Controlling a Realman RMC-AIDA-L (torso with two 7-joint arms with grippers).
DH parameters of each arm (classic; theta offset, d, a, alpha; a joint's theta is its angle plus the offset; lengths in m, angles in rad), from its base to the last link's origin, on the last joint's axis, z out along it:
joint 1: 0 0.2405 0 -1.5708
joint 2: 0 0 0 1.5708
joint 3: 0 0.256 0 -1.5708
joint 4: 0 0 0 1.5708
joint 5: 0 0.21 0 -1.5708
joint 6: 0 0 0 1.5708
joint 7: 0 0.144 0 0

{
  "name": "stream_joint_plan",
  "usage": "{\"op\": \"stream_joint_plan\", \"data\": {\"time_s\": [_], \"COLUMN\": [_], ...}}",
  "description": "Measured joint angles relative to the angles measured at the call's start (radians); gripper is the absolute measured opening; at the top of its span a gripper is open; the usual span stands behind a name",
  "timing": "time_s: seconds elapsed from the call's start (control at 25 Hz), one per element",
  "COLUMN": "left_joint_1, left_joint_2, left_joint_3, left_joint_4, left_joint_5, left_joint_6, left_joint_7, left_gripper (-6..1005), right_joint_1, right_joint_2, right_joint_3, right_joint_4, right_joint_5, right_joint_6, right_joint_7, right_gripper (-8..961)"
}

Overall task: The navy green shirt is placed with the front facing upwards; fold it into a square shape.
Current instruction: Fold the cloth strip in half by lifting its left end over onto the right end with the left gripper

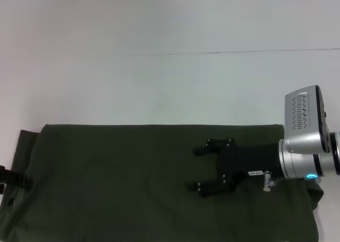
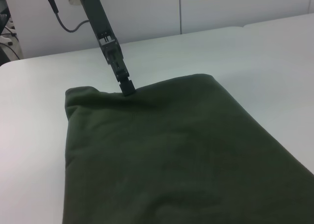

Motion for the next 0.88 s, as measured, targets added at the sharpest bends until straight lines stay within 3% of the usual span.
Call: {"op": "stream_joint_plan", "data": {"time_s": [0.88], "left_joint_1": [-0.019], "left_joint_2": [0.001], "left_joint_3": [-0.011], "left_joint_4": [-0.035], "left_joint_5": [-0.012], "left_joint_6": [0.029], "left_joint_7": [-0.003], "left_gripper": [879], "right_joint_1": [0.000], "right_joint_2": [0.000], "right_joint_3": [0.000], "right_joint_4": [0.000], "right_joint_5": [-0.001], "right_joint_6": [0.009], "right_joint_7": [0.000], "right_gripper": [927]}}
